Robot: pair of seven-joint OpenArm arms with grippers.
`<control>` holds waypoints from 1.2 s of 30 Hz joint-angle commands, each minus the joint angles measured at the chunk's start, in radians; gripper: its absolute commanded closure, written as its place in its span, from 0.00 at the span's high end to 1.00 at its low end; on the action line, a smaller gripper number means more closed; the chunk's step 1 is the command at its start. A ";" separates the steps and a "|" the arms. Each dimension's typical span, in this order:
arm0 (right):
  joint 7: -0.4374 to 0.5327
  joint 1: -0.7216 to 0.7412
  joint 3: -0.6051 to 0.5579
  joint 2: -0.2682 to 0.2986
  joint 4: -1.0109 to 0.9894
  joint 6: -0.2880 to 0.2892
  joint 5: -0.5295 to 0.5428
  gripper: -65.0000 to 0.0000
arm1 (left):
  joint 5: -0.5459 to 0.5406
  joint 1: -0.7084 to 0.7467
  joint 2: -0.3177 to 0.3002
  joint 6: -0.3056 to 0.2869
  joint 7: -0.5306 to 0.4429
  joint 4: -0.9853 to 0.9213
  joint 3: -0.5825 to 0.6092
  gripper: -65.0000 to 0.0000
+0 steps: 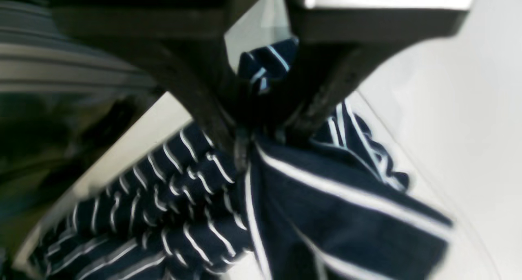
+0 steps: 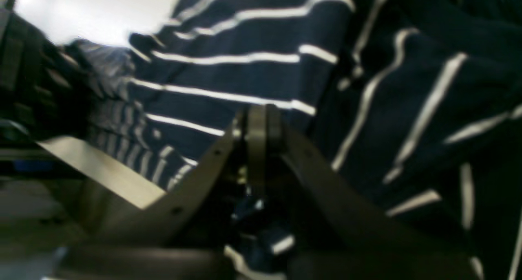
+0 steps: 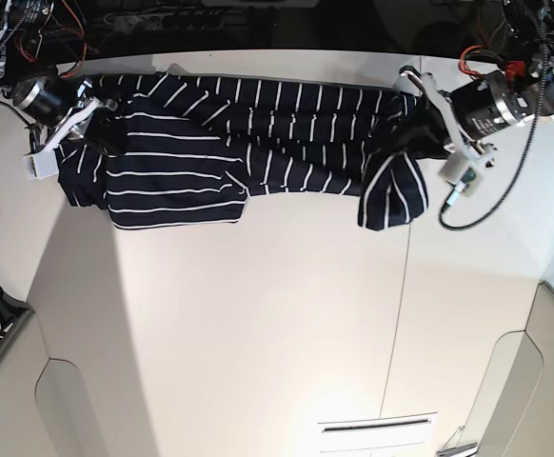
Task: Fold the T-shirt properly
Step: 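Grasp the strip end near the left gripper and fold it inward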
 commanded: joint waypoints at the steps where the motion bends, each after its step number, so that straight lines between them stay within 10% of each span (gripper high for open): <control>1: 0.011 0.005 0.024 0.012 0.027 0.016 0.034 0.00 | 0.021 -0.005 -0.008 -0.009 -0.058 0.016 0.031 0.01; 4: 0.008 0.005 0.082 0.011 0.063 0.017 0.043 0.01 | 0.144 -0.008 0.012 -0.009 -0.127 0.013 0.128 0.31; 7: 0.004 0.005 0.159 0.011 0.109 0.017 0.042 0.27 | 0.169 -0.008 0.058 -0.009 -0.142 0.008 0.192 0.53; 15: 0.026 0.005 0.301 0.022 0.105 0.014 -0.024 0.58 | 0.169 -0.023 0.195 -0.009 -0.148 0.007 0.306 0.53; 36: 0.096 0.063 0.206 0.057 -0.225 0.015 -0.089 0.58 | -0.070 -0.024 0.244 -0.009 0.004 0.117 0.262 0.53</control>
